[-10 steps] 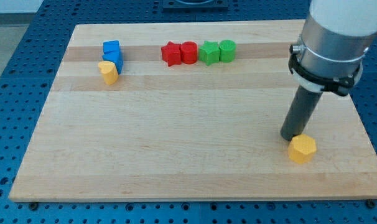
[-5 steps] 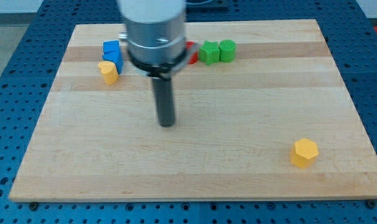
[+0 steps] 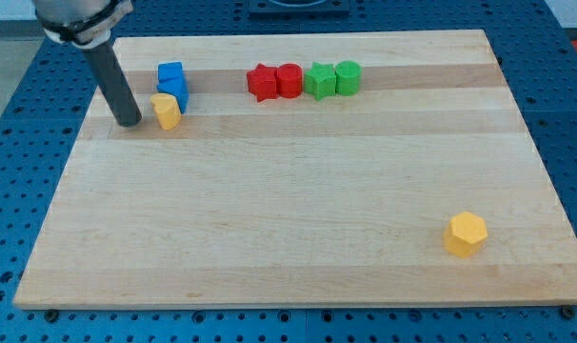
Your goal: Move yellow heart closer to the yellow hexagon
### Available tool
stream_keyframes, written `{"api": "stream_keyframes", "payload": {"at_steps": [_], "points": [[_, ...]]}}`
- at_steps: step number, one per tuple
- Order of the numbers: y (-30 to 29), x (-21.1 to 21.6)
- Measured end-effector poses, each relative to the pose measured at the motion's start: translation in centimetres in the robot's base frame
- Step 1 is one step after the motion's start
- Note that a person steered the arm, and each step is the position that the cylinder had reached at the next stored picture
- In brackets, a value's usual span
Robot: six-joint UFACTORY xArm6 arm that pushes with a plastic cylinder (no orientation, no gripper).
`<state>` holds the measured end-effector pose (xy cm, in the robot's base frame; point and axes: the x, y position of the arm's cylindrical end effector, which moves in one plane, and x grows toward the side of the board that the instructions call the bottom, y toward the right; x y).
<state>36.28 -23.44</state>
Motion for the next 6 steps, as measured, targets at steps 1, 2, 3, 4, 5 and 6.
{"api": "stream_keyframes", "payload": {"at_steps": [1,2,3,4,5,6], "points": [[1.8,-0.9],[4.6,-0.9],[7.0,-0.7],[8.8,0.4],[10.1,1.8],[10.7,3.9]]}}
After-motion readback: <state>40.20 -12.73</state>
